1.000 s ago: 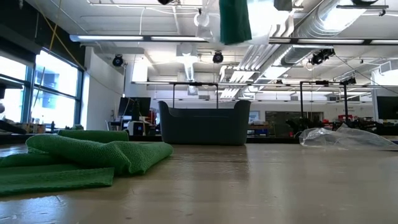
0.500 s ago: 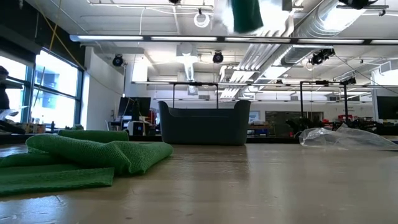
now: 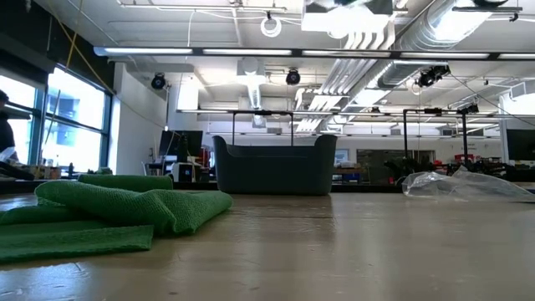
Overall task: Roll bandage
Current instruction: Close the transparent zip bag
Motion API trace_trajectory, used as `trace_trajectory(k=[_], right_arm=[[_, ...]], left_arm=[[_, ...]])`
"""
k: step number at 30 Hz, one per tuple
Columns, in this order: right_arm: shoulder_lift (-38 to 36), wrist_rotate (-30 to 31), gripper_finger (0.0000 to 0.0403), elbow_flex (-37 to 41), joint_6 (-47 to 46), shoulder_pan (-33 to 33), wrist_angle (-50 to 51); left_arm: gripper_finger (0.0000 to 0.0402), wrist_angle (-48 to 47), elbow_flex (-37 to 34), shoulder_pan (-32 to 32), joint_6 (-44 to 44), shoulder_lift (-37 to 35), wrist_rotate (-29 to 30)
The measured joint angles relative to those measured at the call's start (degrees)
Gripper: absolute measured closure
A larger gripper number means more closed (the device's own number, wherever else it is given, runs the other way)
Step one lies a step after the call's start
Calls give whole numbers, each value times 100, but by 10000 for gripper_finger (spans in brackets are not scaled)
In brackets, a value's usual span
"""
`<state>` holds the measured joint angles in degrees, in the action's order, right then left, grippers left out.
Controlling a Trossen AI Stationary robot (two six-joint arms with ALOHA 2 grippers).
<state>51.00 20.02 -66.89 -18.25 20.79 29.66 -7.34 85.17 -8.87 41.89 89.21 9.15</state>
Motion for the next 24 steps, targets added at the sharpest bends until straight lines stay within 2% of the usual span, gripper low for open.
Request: trace_trajectory(k=[3, 6, 10, 17, 20, 24], right_arm=[[199, 139, 231, -146, 287, -97, -354], [462, -169, 255, -310, 650, -193, -439], [834, -758, 300, -596, 935, -206, -424], [1356, -1019, 394, -1162, 1232, -189, 249], [1395, -753, 393, -1618, 1149, -189, 903], [1384, -401, 356, -2299, 803, -189, 2033]], left_arm=[[402, -1, 0, -34, 0, 0, -230], [402, -1, 0, -90, 94, 0, -253], [401, -6, 0, -150, 133, 0, -252], [401, -6, 0, -159, 105, 0, -254], [402, -6, 0, -198, 105, 0, -245], [401, -3, 0, -262, 111, 0, -243]])
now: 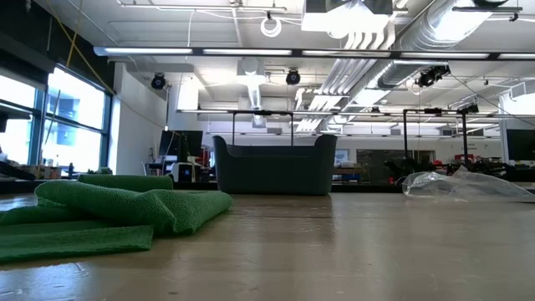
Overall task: Roll bandage
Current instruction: Close the transparent zip bag
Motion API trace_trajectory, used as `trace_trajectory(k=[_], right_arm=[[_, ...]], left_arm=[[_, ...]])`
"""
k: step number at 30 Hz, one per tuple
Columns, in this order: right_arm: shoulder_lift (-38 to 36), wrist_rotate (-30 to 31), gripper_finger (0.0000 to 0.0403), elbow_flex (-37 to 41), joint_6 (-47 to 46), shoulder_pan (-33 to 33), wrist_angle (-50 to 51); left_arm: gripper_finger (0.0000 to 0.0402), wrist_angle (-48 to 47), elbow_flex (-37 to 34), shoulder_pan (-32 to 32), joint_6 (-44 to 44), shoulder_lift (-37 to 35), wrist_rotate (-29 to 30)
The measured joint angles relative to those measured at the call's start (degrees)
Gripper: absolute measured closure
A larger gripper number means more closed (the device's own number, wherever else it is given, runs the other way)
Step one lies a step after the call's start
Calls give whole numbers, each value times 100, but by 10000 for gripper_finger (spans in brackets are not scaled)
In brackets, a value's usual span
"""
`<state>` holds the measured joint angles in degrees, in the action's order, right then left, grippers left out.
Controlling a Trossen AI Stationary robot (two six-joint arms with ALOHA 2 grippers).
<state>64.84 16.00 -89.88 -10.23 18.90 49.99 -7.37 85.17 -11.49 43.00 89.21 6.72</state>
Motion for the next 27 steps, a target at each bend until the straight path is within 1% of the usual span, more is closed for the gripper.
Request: trace_trajectory(k=[3, 7, 9, 12, 16, 20, 23, 27], right_arm=[[-10, -154, 311, -406, -118, 0, 583], [21, -696, 255, -455, 20, 0, 615], [129, -993, 240, -455, 86, 0, 502], [297, -1449, 235, -455, 343, 0, 342], [569, -1499, 248, -453, 493, 2, 120], [746, -1390, 281, -451, 530, 0, -10], [765, -1322, 319, -451, 523, 2, -32], [709, -1279, 386, -449, 517, 2, -52]], left_arm=[[402, 4, 0, -32, 25, 0, 2], [401, 2, 0, -63, 25, 0, 38], [401, 0, 0, -65, 25, 0, 106], [401, 2, 0, -63, 27, -2, 153], [402, 9, 0, -57, 29, -2, 172], [401, 12, 0, -57, 31, -2, 299], [402, 44, 0, -57, 33, -2, 328], [401, 58, 0, -57, 41, -2, 332]])
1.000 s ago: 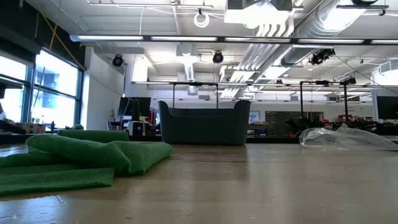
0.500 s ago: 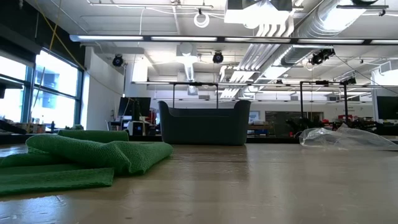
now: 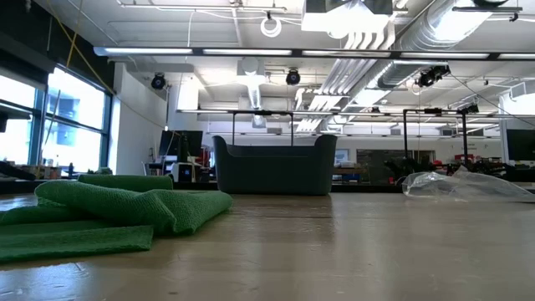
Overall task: Roll bandage
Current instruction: Close the transparent zip bag
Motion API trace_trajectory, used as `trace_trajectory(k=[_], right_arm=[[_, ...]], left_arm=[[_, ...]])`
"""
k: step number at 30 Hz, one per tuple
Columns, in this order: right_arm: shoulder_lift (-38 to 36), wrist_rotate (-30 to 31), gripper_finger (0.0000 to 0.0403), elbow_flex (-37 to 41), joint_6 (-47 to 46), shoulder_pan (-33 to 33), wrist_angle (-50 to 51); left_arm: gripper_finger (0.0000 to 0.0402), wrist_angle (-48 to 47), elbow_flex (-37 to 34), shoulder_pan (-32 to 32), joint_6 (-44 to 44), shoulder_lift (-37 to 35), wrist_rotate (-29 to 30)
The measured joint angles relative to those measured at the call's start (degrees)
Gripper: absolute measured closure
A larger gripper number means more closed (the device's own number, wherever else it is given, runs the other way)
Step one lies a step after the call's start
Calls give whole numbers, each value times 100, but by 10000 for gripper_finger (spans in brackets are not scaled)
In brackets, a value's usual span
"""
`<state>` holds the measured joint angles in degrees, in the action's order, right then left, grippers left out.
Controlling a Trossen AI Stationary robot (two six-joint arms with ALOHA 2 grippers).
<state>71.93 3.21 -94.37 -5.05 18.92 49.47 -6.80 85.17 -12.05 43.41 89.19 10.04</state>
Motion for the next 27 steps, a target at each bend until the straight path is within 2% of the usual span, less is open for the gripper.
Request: trace_trajectory(k=[5, 10, 13, 16, 18, 23, 27], right_arm=[[-94, 284, 390, 0, -390, -2, 114], [-117, 375, 398, 0, -732, -1, 258], [-114, 346, 402, 0, -949, -2, 350], [-120, 317, 402, 0, -1144, 0, 488], [-140, 320, 402, 4, -1234, -2, 535], [-225, 535, 402, 4, -1414, -2, 453], [-228, 525, 402, 4, -1364, -17, 179]], left_arm=[[390, 70, 0, 61, 51, 0, 106], [339, 348, 0, 191, -523, -14, -34], [302, 737, 0, 178, -1608, -24, -82], [274, 1630, -4, 8, -3159, 4, 227], [262, 2185, 2, -104, -3762, 13, 463], [239, 2472, 2, -321, -3926, 35, 1119], [222, 2821, 2, -373, -4006, 118, 1157]])
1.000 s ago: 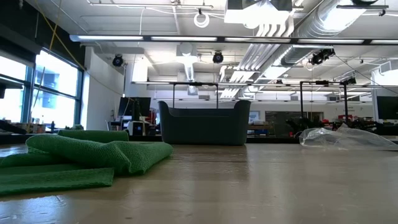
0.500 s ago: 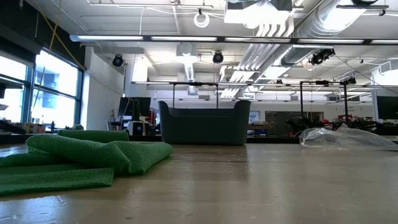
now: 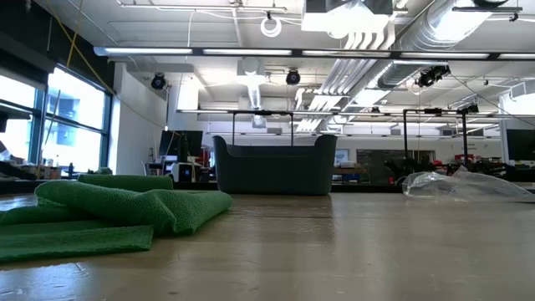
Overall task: Roll bandage
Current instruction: Close the transparent zip bag
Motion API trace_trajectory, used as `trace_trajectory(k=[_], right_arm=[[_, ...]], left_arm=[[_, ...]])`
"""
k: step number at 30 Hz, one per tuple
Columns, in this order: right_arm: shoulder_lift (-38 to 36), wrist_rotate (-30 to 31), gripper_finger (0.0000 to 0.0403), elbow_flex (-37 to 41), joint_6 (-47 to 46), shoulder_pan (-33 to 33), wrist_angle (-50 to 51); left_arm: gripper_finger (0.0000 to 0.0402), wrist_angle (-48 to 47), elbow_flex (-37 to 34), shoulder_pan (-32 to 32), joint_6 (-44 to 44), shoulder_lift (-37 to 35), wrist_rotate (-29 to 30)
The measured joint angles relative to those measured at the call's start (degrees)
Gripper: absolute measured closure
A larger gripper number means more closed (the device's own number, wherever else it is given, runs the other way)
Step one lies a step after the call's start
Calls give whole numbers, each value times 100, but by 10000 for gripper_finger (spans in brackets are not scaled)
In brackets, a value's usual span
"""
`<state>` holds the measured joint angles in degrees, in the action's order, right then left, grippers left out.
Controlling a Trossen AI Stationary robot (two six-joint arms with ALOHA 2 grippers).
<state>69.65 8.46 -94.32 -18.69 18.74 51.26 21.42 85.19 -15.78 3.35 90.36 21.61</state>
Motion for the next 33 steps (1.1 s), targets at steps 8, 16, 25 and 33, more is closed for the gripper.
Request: trace_trajectory(k=[8, 16, 25, 33], right_arm=[[11, 8, 403, 0, 109, -91, -81], [13, -108, 403, 0, 98, -307, -34], [155, -436, 403, 0, 74, -378, 180], [217, -565, 403, 0, 76, -377, 261]], left_arm=[[206, 224, 48, 139, 194, 317, -135], [206, -483, 319, 165, -241, 594, 215], [206, -1002, 385, 216, -207, 750, 415], [206, -1624, 382, 242, 372, 763, 62]])
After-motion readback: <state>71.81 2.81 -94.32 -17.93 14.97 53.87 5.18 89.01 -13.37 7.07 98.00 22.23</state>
